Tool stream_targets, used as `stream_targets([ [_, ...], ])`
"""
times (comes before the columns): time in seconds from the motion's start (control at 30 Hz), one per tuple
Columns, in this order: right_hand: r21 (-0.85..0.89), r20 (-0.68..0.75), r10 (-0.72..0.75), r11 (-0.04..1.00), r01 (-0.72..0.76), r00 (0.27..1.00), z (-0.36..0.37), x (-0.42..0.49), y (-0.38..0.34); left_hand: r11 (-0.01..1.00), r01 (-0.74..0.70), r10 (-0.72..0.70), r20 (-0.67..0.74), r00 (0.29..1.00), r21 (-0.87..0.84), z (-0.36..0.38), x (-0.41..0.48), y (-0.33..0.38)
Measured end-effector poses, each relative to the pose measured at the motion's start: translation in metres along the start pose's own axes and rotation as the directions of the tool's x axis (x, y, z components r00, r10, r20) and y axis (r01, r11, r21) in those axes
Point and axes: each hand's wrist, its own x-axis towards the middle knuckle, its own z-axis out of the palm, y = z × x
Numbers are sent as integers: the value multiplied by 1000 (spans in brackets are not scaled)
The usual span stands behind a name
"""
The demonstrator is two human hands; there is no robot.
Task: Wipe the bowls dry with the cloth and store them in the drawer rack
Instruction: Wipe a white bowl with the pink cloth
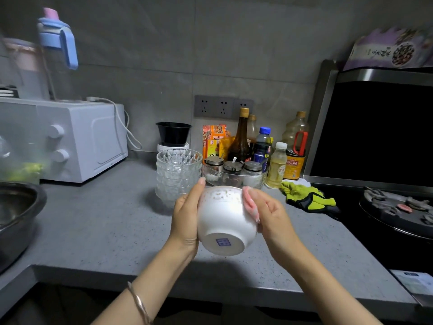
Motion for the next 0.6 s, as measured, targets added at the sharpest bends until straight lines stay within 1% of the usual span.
stream_targets([
  [0.03, 34, -7, 36, 999, -36, 999, 0, -1, 2, 1000, 17, -17, -15, 1000, -18, -2, 2, -1],
  [0.07, 50, -4, 54, 997, -54, 999, 0, -2, 3, 1000, 20, -19, -8, 1000, 23, -5, 5, -2],
  [0.1, 42, -4, 62, 997, -62, 998, -1, -2, 3, 993, 6, -9, 26, 1000, 119, -8, 8, -2],
  [0.17, -15, -11, 45, 999, -45, 999, -5, 1, 1, 935, -81, 34, 139, 990, 346, -12, 11, 2],
  [0.2, -55, -6, 25, 998, -25, 1000, -7, 3, -1, 896, -145, 61, 207, 976, 419, -12, 11, 5],
  [0.27, -134, 36, -11, 991, 16, 999, -8, 7, -7, 816, -270, 109, 322, 940, 511, -7, 8, 8],
  [0.33, -169, 66, -34, 985, 45, 997, -3, 9, -9, 751, -345, 178, 331, 927, 562, -3, 7, 7],
  [0.37, -157, 66, -41, 986, 51, 997, -1, 9, -8, 755, -353, 208, 308, 928, 552, -2, 7, 6],
  [0.43, -121, 50, -60, 990, 65, 997, 1, 9, -6, 829, -305, 206, 250, 946, 468, 0, 8, 5],
  [0.53, -45, 17, -51, 998, 52, 999, 0, 8, -4, 961, -110, 92, 83, 992, 252, 1, 8, 6],
  [0.6, 19, 4, 5, 1000, -5, 1000, 0, 7, 0, 998, 8, -9, 15, 1000, 62, -2, 8, 6],
])
